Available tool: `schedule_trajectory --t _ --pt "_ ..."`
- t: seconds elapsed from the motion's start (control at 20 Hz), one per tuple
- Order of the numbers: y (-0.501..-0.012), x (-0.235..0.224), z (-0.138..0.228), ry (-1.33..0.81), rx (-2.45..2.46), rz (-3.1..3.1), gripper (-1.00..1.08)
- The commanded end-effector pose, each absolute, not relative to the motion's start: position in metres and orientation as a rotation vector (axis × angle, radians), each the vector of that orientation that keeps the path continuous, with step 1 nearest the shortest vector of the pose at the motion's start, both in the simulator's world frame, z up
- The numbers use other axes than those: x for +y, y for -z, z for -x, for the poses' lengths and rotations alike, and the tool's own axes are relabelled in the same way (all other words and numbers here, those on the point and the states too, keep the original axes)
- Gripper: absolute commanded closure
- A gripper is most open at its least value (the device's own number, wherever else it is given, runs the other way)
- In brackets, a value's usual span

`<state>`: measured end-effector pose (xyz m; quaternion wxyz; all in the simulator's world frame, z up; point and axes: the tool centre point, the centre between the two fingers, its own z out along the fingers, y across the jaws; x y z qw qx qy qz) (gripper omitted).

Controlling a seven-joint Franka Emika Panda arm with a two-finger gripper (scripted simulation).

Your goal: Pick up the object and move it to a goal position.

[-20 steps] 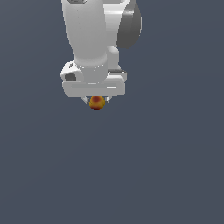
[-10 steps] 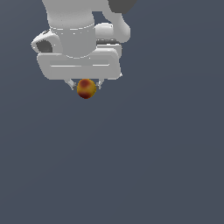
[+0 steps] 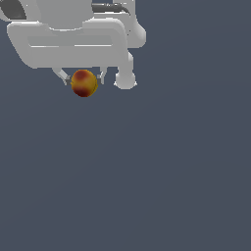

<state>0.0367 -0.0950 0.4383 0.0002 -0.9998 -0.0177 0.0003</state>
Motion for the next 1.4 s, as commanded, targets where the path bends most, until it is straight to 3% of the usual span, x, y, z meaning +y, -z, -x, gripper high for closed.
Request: schedule_trajectory --t 0.0,0.6,1.35 --pt "-0.451 -0.098 -0.04 0.0 -0.056 3.141 1.08" --pt "-0.493 -0.109 -0.053 0.0 -0.056 3.141 1.08" --pt "-0.505 -0.113 -0.057 0.0 -0.055 3.141 1.08"
